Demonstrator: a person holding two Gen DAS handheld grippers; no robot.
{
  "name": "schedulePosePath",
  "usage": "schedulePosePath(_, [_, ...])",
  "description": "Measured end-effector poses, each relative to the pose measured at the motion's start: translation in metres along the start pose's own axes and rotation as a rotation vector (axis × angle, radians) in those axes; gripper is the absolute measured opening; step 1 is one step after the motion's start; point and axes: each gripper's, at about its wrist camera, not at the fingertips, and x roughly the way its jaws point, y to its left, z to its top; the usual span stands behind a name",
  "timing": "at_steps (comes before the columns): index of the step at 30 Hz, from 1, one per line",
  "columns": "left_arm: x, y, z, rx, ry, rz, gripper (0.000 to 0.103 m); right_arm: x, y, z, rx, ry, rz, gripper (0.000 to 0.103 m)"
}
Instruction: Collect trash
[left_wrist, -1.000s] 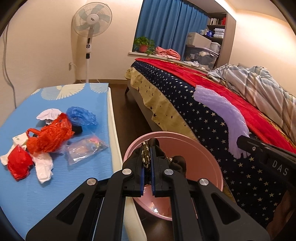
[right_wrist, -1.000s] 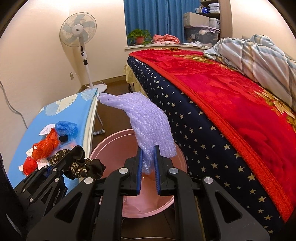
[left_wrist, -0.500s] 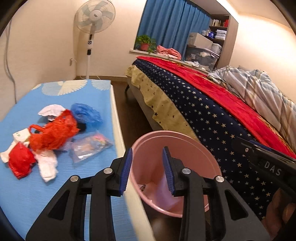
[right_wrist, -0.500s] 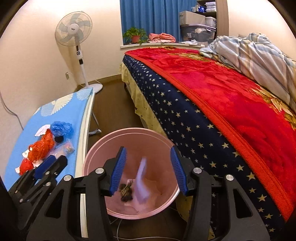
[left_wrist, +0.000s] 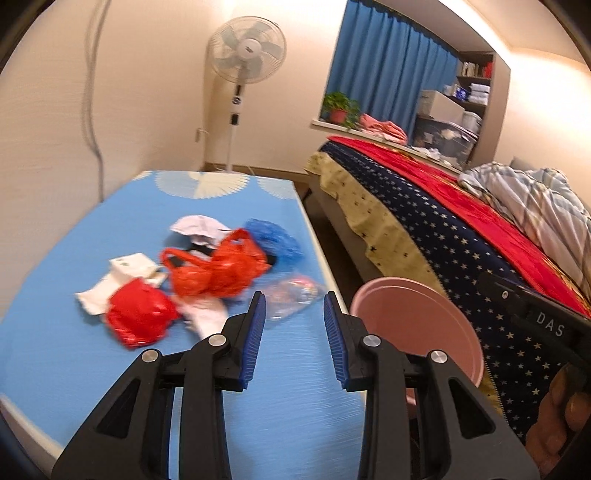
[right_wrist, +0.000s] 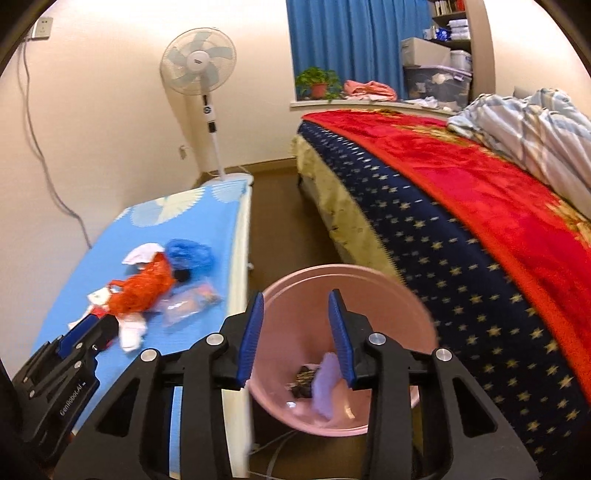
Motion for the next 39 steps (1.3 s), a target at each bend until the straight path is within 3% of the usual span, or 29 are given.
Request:
schedulePosePath(9, [-0.015, 0.058, -0.005, -0.057, -0.03, 0.137, 0.032, 0.023, 0.057, -0.017, -0.033, 0.02, 0.115, 0.033])
schedulePosePath(21, [0.007, 0.116, -0.019, -0.191, 0.034, 0.274, 0.032, 0.085, 0.1, -0.036, 0.026, 0.118, 0.203, 0.035])
schedulePosePath(27, [0.023, 0.125, -0.02, -0.231, 0.058, 0.292, 0.032, 0.116, 0.1, -0.04, 0.092, 0.171, 0.236, 0.037])
schedulePosePath(30, [0.029, 0.131, -0.019, -0.258, 0.066, 0.299, 0.032, 0.131, 0.1, -0.042, 0.126, 0.201, 0.255, 0.044])
schedulePosePath(39, [0.052, 0.16, -0.033, -0.384, 0.139, 0.253, 0.032, 0.158, 0.105, -0.046, 0.181, 0.268, 0.294, 0.044])
